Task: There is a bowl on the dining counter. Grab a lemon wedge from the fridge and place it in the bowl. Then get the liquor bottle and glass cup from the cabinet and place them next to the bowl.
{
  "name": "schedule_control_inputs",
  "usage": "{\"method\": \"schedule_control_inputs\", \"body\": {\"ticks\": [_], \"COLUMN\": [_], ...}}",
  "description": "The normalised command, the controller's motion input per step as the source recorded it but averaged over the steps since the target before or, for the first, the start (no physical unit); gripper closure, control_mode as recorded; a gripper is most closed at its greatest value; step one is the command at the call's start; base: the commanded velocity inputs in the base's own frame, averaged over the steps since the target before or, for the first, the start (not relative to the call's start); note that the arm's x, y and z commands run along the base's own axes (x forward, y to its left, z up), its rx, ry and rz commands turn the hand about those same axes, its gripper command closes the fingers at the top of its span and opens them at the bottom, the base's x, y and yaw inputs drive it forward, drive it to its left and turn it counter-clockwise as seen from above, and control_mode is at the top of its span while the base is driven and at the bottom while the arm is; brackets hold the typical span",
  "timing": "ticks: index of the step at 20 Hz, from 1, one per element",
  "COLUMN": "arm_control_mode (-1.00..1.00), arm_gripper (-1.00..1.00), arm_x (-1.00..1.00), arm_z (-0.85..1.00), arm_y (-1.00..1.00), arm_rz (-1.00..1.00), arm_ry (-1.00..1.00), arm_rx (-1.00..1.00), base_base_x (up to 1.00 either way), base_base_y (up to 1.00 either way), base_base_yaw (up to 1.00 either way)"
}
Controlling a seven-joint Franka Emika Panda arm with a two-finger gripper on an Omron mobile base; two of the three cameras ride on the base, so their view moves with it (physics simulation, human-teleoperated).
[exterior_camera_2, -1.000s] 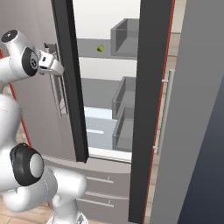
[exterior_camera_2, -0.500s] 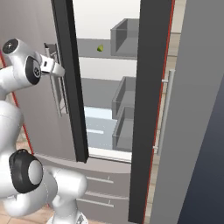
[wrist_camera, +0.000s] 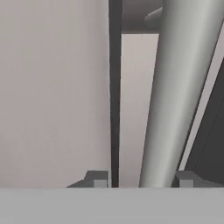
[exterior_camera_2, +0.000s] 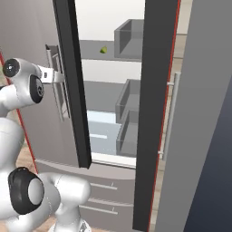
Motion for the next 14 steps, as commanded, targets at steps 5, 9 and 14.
{"method": "schedule_control_inputs", "body": {"ticks": [5, 9, 14], "arm_control_mode": [-1.0, -1.0, -1.0], "arm_gripper": [1.0, 1.0, 1.0], "arm_x": [-0.15, -0.71, -0.82], "arm_z": [-0.03, 0.12, 0.1], "arm_y": [0.92, 1.0, 1.0], "arm_rz": [0.21, 0.2, 0.17], "arm_ry": [-0.01, 0.05, 0.03], "arm_rx": [0.0, 0.0, 0.0], "base_base_x": [0.0, 0.0, 0.0], "base_base_y": [0.0, 0.0, 0.0], "base_base_yaw": [0.0, 0.0, 0.0]}}
